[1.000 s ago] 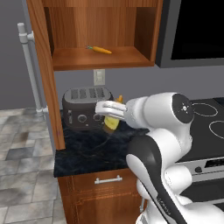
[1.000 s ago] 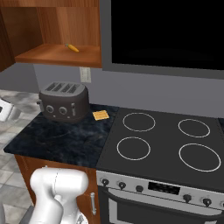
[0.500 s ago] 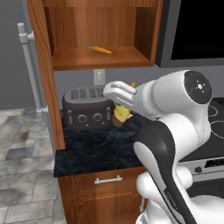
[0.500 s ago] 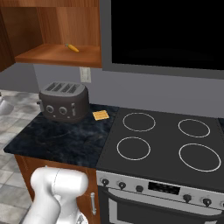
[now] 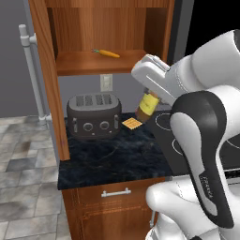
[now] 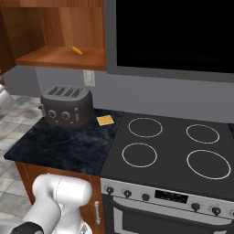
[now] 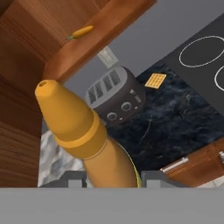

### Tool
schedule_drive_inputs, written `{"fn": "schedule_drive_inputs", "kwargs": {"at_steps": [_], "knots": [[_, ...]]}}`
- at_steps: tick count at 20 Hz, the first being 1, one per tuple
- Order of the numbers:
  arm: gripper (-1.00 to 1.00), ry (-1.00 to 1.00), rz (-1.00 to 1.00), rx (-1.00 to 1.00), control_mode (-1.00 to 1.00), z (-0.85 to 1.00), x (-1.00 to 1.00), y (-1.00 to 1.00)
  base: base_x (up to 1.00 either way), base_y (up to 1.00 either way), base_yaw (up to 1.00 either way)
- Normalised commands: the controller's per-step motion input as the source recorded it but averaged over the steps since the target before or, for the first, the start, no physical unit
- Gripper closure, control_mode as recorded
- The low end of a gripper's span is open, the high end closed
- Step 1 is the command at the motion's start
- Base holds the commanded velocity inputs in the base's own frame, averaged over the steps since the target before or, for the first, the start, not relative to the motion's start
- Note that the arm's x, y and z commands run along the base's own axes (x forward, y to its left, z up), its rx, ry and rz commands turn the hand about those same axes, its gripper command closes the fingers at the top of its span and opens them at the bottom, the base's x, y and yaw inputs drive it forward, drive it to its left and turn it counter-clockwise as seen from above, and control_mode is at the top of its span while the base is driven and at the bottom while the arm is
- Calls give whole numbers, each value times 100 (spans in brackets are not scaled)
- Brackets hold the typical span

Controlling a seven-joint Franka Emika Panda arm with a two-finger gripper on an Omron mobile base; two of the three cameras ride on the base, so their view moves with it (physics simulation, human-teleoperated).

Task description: Pick the cereal and honey bottle from the counter and place them in the cabinets closest to them.

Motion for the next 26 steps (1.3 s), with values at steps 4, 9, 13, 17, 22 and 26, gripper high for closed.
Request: {"fn": "schedule_drive_inputs", "kwargs": {"at_steps": [4,9,13,17,22,26], "knots": [[100,0,0,9,-100,26,-1,-39,0,0,0],[100,-5,0,1,-100,4,-8,-9,0,0,0],[100,-1,0,0,-100,9,0,0,0,0,0],[100,-1,-3,-3,-100,47,-1,0,0,0,0],[100,0,0,-8,-100,42,-18,-3,0,0,0],[100,1,0,-12,-100,22,-15,-6,0,0,0]]}}
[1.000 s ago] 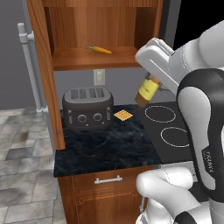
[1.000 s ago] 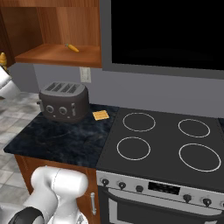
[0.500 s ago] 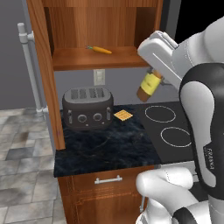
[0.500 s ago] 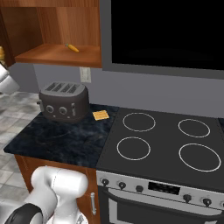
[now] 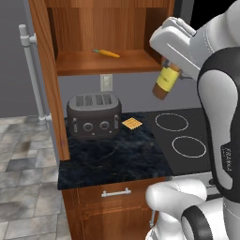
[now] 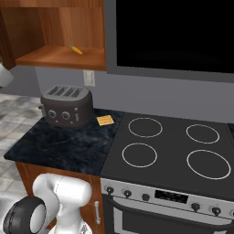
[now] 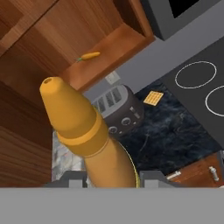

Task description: Pick the cereal and honey bottle from the counter and place them in the cabinets closest to them.

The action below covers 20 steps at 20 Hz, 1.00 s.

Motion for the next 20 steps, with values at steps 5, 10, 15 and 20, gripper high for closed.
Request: {"fn": "schedule_drive_inputs", "kwargs": {"at_steps": [5,10,15,20], "knots": [[100,0,0,-10,-100,5,-2,-1,0,0,0],[100,0,0,-1,-100,0,-1,0,0,0,0],[100,-3,0,-17,-100,-7,-7,0,0,0,0],[100,-5,0,-19,-100,-3,0,-3,0,0,0]]}}
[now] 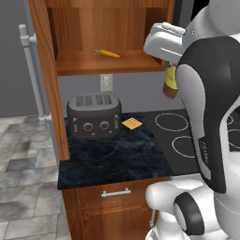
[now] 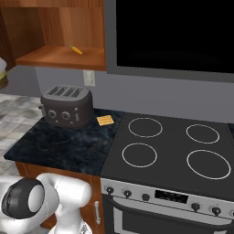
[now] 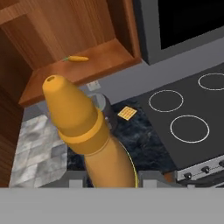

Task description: Pick the cereal and honey bottle from the counter and place them in the cabinets closest to them.

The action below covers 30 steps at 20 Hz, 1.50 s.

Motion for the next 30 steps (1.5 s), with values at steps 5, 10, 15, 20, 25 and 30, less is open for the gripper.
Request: {"fn": "schedule_drive_inputs", "kwargs": {"at_steps": [5,10,15,20,25,30], "knots": [[100,-4,0,-14,-100,-4,8,-6,0,0,0],[100,-2,0,-14,-100,-19,17,-1,0,0,0],[100,-3,0,-6,-100,-9,40,-2,0,0,0],[100,-3,-3,0,-100,7,47,-12,0,0,0],[100,-6,-4,0,-100,3,35,-11,0,0,0],[100,-10,-4,0,-100,0,28,-7,0,0,0]]}}
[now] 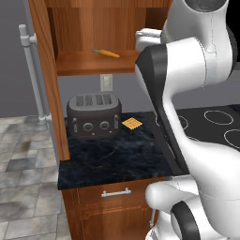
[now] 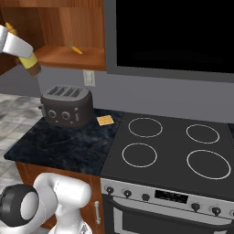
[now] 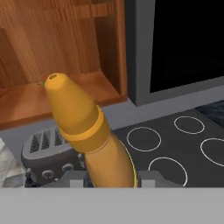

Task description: Pick the cereal and honey bottle from the counter and place them in the cabinets closest to them.

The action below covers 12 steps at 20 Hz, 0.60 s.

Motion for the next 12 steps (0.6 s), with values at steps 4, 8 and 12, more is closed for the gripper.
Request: {"fn": "schedule_drive_inputs", "kwargs": {"at_steps": [4,8,12], "knots": [[100,-11,-3,6,-100,0,28,-12,0,0,0],[100,-9,-2,6,-100,0,24,-12,0,0,0],[100,-4,0,4,-100,0,28,-7,0,0,0]]}}
